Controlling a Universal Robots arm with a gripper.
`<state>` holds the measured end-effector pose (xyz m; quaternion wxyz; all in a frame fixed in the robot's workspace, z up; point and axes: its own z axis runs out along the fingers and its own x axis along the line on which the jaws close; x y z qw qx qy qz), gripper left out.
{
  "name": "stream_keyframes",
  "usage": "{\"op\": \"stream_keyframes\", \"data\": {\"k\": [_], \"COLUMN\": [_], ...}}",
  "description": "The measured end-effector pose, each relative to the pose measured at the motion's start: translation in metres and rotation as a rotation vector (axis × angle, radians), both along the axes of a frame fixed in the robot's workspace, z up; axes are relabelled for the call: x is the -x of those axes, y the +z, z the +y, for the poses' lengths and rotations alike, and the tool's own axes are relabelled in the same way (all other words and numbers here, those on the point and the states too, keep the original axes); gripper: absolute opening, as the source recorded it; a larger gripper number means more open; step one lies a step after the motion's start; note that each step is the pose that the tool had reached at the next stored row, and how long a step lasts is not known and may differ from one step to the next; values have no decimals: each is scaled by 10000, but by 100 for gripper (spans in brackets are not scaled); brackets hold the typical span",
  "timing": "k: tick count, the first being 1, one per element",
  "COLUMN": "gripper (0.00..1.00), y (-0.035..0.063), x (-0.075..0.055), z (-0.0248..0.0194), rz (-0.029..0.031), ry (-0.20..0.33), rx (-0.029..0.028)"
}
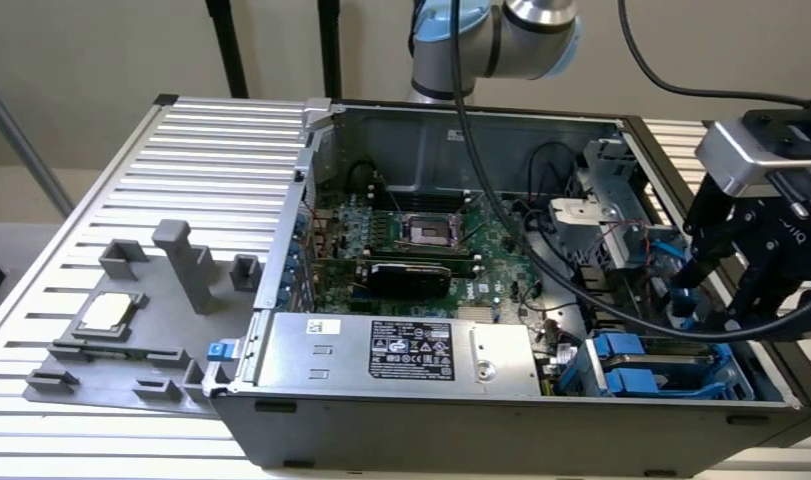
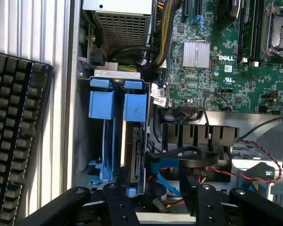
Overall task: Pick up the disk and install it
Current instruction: 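Insert the first disk wire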
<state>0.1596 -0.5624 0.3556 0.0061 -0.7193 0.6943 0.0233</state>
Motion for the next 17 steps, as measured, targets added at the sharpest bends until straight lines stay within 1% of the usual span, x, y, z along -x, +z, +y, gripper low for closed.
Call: {"op": "stream_keyframes", "data": {"k": [4,6,7,10,12,14,17], "gripper": [55,55,55,55,55,55,55], "y": [-1,-1,-1,-1,-2,-1,-2], "x": [126,151,151,151,143,128,84], "z": [0,-8,-23,-101,-159,-212,-275], "rz": [0,0,0,4,8,11,11], "ry": [43,44,44,44,43,43,43], "rx": [0,1,2,-27,-83,-161,-268]}}
